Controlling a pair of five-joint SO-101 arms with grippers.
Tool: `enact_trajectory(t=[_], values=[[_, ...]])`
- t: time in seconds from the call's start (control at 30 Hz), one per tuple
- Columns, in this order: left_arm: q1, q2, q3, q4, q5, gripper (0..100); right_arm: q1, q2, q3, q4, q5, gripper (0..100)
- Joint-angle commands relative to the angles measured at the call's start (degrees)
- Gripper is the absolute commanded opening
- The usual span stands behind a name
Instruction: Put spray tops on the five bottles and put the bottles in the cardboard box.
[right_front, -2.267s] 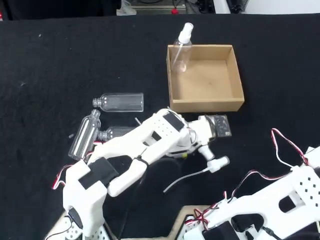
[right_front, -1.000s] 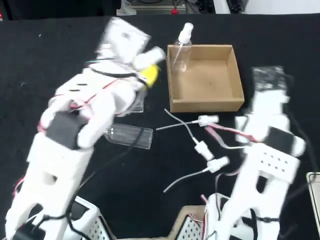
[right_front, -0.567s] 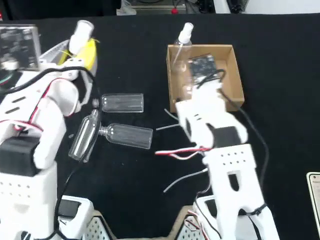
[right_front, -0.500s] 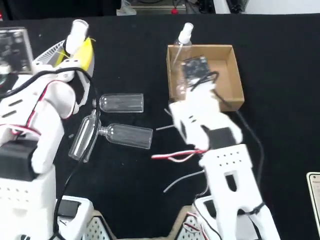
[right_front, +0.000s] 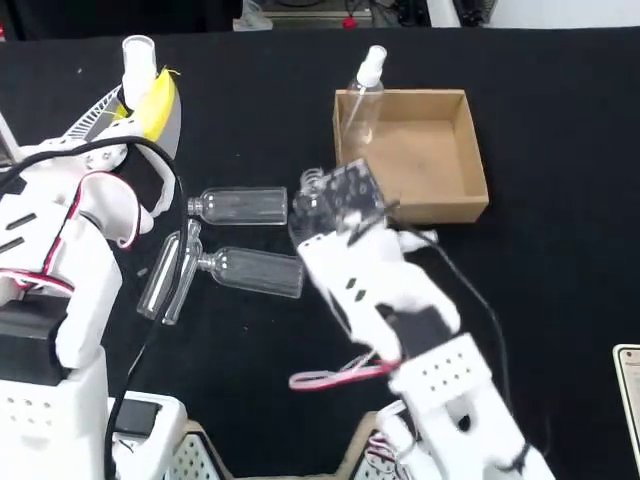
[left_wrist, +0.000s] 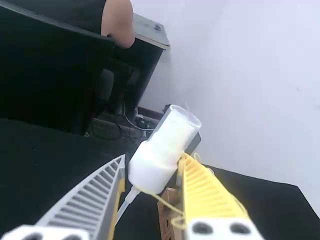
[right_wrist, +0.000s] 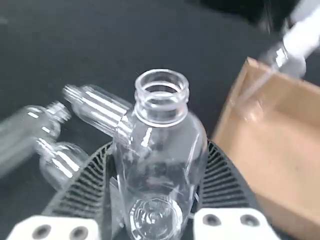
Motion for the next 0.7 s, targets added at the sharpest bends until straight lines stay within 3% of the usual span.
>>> enact_trajectory(t=[0.0, 0.33, 0.43, 0.67], values=[[-0.66, -0.97, -3.38, -0.35, 0.62, 10, -3.52, -6.11, 0.40, -1.14, -0.44, 10.6], [-0.57, -0.97, -3.65, -1.23, 0.97, 10, -9.14, -7.08, 0.22, 0.00, -0.44, 10.6], [6.37, -0.97, -3.03, -5.19, 1.05, 10, -9.67, -7.16, 0.22, 0.09, -0.62, 10.6], [21.93, -0.97, -3.03, -16.00, 1.14, 10, -9.67, -7.25, 0.31, 0.09, -8.88, 10.6]])
